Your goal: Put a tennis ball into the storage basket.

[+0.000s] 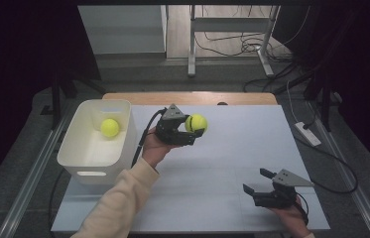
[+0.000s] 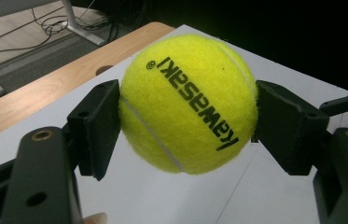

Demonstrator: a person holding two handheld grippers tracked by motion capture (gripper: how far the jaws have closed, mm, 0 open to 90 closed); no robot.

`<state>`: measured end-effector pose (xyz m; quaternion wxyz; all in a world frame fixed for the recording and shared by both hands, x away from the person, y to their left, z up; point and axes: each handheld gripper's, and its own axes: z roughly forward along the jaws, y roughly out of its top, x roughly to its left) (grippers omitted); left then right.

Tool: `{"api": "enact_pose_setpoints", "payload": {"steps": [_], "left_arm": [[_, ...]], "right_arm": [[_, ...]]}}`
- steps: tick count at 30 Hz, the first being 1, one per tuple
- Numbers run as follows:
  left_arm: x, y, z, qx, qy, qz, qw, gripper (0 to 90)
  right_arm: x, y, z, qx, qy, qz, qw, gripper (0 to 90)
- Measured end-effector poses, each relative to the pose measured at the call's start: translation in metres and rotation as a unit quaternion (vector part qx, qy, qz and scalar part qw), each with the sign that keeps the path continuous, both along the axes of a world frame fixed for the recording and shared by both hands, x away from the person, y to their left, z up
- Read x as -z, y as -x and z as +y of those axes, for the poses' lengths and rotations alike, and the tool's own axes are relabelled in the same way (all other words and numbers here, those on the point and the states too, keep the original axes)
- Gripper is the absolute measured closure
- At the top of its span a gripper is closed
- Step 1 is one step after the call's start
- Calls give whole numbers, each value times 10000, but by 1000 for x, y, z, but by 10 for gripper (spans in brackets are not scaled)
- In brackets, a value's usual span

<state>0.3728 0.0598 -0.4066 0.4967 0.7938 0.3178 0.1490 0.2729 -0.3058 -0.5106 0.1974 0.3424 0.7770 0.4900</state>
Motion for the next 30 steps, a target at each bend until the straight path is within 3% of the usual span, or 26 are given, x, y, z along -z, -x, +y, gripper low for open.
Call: {"api": "enact_pose_setpoints", "payload": {"steps": [30], "left_arm": [[-12, 10, 30, -238, 140, -124, 9995, 277]], "right_arm": [[0, 0, 1, -1, 33, -10, 10000, 110]]}}
